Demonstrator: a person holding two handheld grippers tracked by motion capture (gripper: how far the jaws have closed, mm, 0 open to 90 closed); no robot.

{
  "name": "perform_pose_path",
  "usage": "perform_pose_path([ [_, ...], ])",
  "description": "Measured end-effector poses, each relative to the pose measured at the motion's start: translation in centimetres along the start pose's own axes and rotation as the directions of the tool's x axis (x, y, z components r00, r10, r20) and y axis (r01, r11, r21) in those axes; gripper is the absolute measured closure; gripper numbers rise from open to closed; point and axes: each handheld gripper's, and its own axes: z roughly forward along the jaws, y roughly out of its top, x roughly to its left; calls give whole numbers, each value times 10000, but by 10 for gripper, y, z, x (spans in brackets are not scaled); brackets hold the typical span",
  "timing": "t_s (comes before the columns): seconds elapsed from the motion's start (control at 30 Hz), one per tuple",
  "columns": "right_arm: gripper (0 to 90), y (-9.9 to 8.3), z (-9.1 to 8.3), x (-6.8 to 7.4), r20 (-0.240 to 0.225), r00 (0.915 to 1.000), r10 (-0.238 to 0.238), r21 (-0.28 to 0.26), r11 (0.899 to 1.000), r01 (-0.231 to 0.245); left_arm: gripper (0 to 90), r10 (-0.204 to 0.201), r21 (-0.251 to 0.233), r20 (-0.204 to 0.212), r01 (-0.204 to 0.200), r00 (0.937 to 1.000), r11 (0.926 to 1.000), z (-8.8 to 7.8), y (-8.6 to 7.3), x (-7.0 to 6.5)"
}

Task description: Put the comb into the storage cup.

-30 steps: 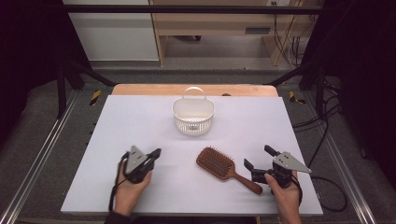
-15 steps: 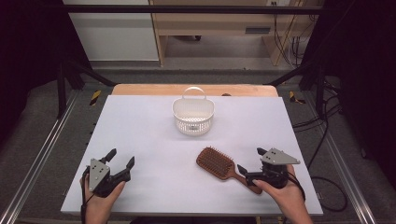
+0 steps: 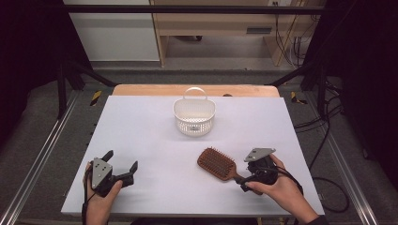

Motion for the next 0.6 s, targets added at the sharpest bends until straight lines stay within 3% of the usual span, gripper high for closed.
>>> perform_pose_path([
  [0.3,138,6,15,7,-382,9986,-377,964,9945,412,39,47,-20,63,-47,10000,10000,0,0,-1],
  [0.43,207,9,17,8,-615,9962,-615,1295,9892,691,38,60,-21,107,-59,9999,10000,0,0,-2],
  [0.6,304,13,19,7,-636,9965,-537,1793,9817,644,39,97,-19,161,-97,9998,10000,0,1,-3],
])
